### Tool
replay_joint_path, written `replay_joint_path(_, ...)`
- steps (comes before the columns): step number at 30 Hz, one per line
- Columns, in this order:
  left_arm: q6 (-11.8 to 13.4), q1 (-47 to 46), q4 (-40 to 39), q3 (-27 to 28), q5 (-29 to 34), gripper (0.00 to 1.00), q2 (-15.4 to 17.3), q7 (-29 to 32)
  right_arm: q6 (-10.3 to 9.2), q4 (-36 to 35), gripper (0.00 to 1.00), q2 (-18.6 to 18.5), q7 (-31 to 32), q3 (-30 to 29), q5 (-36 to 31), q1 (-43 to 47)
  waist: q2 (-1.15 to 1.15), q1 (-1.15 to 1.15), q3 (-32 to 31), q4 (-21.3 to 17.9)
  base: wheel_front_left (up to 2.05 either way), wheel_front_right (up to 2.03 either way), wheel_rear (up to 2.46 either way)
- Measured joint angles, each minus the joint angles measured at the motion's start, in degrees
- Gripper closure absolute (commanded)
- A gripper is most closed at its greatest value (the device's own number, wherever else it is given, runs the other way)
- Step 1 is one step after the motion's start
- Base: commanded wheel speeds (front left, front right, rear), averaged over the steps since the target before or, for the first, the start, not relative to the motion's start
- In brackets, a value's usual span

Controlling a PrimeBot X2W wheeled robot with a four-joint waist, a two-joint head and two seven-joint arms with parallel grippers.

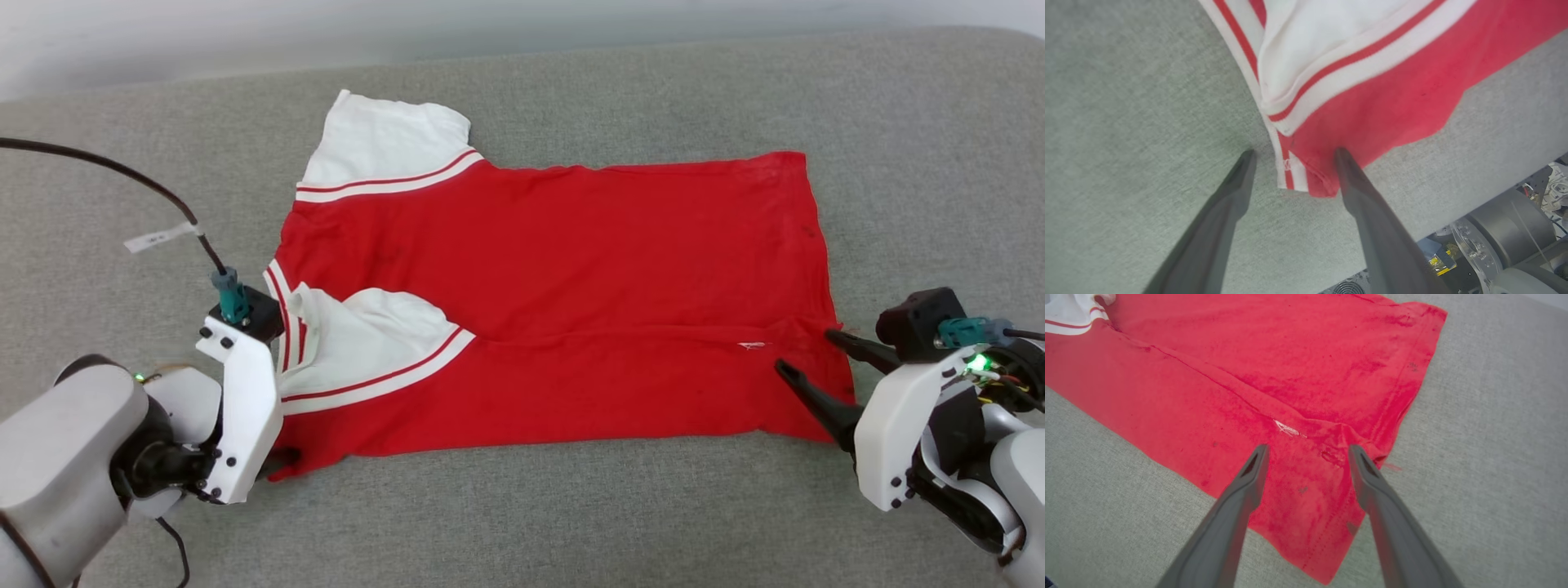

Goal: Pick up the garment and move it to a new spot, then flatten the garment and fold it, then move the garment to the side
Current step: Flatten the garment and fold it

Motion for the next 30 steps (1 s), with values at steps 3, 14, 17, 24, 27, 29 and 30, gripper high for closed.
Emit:
replay_joint_path(3,-0.01,0.49,2.24,-0.11,-0.14,0.0,-0.92,-0.52,0.0,0.47,0.0,0.19,0.04,0.76,0.2,-1.03,0.0,0.0,0.75,-0.41,0.0,0.0,0.0)
replay_joint_path(14,-1.8,0.66,6.3,-1.25,-0.12,1.0,-2.64,-2.59,0.0,1.33,0.0,-0.76,0.33,2.43,1.75,-4.08,0.0,0.0,0.14,-0.74,0.0,0.0,0.0)
replay_joint_path(17,-2.2,0.71,5.59,-1.77,0.4,1.0,-2.52,-3.52,0.0,0.55,0.0,-3.0,1.74,2.52,2.21,-5.97,0.0,0.0,-0.95,-0.54,0.0,0.0,0.0)
replay_joint_path(24,-2.64,0.19,0.74,-2.24,1.64,1.0,-0.68,-4.6,0.01,-3.61,0.0,-11.33,11.95,6.95,6.38,-12.13,0.0,0.0,-3.05,0.29,0.0,0.0,0.0)
replay_joint_path(27,-2.68,-0.34,-1.16,-2.25,1.9,1.0,-0.25,-4.78,0.01,-4.76,0.0,-14.61,18.36,10.42,9.91,-14.55,0.0,0.0,-3.45,0.82,0.0,0.0,0.0)
replay_joint_path(29,-2.68,-0.63,-2.24,-2.22,2.09,1.0,0.1,-4.99,0.01,-4.82,0.0,-15.96,23.3,12.48,13.5,-15.34,0.0,0.0,-3.45,1.12,0.0,0.0,0.0)
replay_joint_path(30,-2.67,-0.73,-2.61,-2.21,2.25,1.0,0.15,-4.98,0.01,-4.75,0.0,-16.31,25.21,13.34,14.51,-15.7,0.0,0.0,-3.35,1.26,0.0,0.0,0.0)
